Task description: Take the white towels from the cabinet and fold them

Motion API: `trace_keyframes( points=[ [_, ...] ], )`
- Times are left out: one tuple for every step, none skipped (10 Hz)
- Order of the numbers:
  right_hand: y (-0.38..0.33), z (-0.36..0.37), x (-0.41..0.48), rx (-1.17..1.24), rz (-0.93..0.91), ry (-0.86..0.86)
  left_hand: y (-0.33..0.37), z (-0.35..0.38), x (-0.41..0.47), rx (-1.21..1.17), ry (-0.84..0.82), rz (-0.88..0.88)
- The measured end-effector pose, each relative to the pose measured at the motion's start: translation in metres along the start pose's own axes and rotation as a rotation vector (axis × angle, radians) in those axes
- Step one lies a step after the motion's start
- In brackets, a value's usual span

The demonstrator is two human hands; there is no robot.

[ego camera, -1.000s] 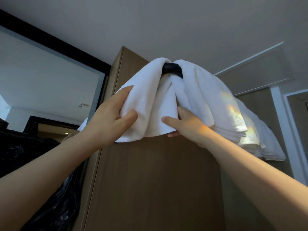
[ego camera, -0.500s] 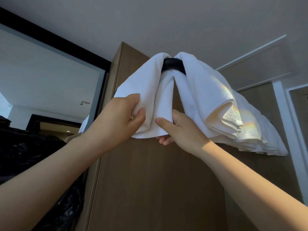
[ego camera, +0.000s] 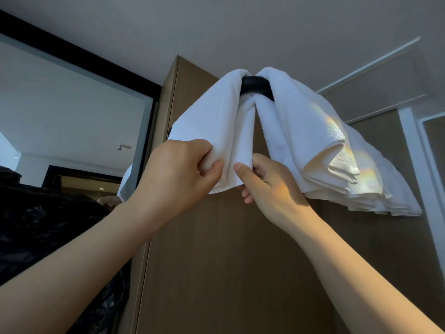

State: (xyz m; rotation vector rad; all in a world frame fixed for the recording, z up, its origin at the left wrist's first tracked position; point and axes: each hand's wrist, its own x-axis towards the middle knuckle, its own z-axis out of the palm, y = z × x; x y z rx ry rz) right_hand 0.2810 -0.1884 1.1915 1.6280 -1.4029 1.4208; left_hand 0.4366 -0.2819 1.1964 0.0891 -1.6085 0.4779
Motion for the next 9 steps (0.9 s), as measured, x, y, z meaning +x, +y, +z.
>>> trace_keyframes(
  points=[
    [-0.003,0.0,0.0,-0.068,0.006,0.036,0.0,-0.001,-0.001,-0.032,-0.005,-0.002],
    [-0.007,0.002,0.0,-0.082,0.006,0.046,0.002,-0.002,0.001,-0.031,-0.021,-0.028],
    [-0.01,0.001,-0.002,-0.096,0.002,0.044,0.0,-0.003,-0.001,-0.049,-0.077,-0.052],
    [-0.01,-0.001,-0.003,-0.101,0.052,0.024,-0.009,-0.007,-0.01,-0.211,-0.175,-0.103],
    [-0.008,-0.004,-0.01,-0.084,0.124,-0.006,-0.022,-0.008,-0.02,-0.417,-0.293,-0.205],
    [-0.011,-0.008,-0.022,-0.083,0.122,-0.051,-0.029,-0.006,-0.03,-0.49,-0.372,-0.186],
    [-0.021,-0.008,-0.028,-0.109,0.084,-0.076,-0.028,-0.004,-0.032,-0.542,-0.387,-0.192],
    [-0.024,-0.008,-0.033,-0.133,0.11,-0.034,-0.031,-0.007,-0.033,-0.539,-0.391,-0.184],
    [-0.024,-0.012,-0.045,-0.273,0.126,0.033,-0.037,-0.02,-0.043,-0.5,-0.356,-0.192]
  ],
)
